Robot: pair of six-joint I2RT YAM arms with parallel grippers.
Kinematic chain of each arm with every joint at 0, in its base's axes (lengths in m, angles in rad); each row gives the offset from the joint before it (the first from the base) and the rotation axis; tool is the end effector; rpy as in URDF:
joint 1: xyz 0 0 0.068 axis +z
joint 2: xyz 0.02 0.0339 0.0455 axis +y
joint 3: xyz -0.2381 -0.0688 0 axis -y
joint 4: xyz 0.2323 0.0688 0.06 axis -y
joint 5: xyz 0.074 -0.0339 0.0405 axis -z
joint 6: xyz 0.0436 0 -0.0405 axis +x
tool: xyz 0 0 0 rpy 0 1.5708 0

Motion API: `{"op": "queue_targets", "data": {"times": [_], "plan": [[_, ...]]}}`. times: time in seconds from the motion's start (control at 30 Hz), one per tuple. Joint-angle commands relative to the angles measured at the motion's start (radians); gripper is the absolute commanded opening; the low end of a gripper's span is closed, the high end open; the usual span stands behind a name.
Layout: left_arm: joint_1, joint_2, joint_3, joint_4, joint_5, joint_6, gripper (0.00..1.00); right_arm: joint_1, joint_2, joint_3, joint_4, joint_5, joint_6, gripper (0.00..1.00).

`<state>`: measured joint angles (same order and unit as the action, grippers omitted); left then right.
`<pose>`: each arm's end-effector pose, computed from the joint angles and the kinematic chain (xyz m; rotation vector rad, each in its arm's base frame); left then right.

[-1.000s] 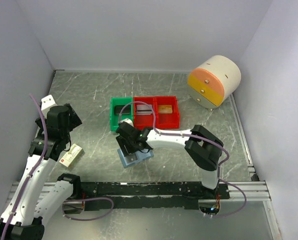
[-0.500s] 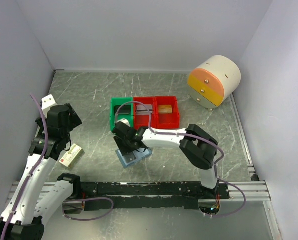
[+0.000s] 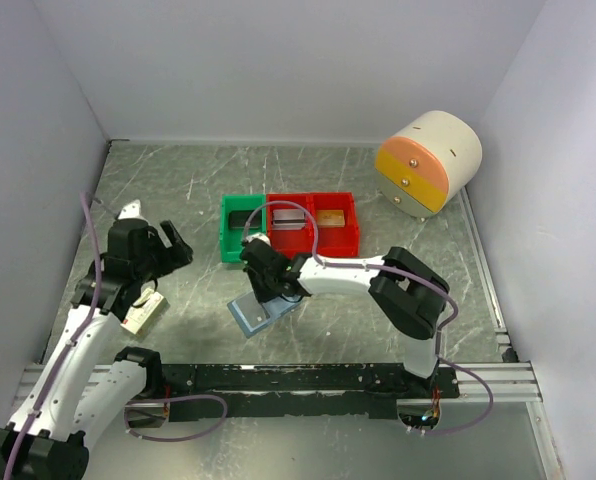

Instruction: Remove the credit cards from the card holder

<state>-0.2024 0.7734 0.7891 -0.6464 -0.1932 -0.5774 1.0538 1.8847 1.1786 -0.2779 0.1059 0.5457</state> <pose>0.1734 -0.0270 0.2746 -0.5152 2.1359 -0.2271 0.1890 0.3230 0.1372 -0.6178 2.5460 0.4708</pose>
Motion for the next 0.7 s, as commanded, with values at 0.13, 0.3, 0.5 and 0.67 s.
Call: {"op": "queue_targets", "data": {"times": [0.13, 0.3, 0.5, 0.67], "plan": [[-0.066, -0.055, -0.218, 0.187, 0.474, -0.135, 0.85, -0.076, -0.056, -0.143, 0.176, -0.174, 0.01, 0.0], [-0.262, 0.006, -0.261, 0.202, 0.393, -0.177, 0.79, -0.124, -0.102, -0.233, 0.27, -0.237, 0.051, 0.0], [-0.466, 0.137, -0.284, 0.293, 0.263, -0.26, 0.66, -0.148, -0.098, -0.274, 0.293, -0.257, 0.067, 0.0], [-0.518, 0.223, -0.315, 0.389, 0.237, -0.322, 0.6, -0.159, -0.071, -0.275, 0.277, -0.255, 0.073, 0.0]]}}
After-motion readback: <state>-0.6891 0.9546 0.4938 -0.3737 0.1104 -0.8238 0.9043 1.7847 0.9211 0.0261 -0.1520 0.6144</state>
